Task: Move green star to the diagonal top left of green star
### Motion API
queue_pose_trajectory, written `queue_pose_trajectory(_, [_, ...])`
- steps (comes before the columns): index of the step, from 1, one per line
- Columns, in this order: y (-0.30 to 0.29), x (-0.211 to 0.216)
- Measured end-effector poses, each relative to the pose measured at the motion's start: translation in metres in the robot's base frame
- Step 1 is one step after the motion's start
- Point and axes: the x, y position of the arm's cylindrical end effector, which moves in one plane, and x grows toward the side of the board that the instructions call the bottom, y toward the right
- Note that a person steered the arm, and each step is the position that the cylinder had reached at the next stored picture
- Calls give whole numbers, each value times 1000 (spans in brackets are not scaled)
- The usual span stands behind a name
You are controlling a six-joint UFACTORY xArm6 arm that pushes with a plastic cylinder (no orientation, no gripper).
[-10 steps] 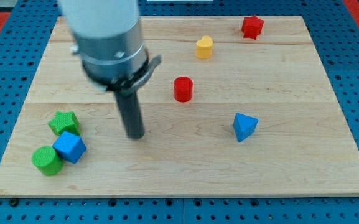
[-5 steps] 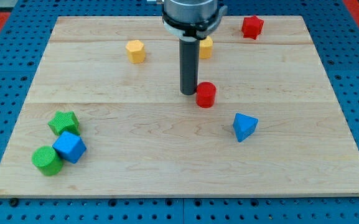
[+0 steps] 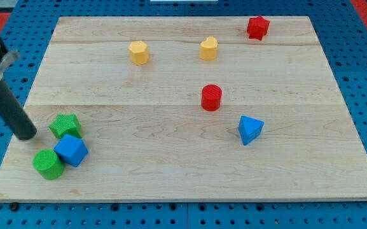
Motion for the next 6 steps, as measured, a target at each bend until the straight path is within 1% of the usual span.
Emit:
queue_pose_trajectory(1, [29,1])
queue_pose_trajectory(2, [44,-34])
queue_pose_trajectory(3, [63,-41])
queue_pose_trajectory(4, [105,-29])
queue_pose_trajectory(5, [153,-30])
queue_pose_trajectory(6, [161,-57])
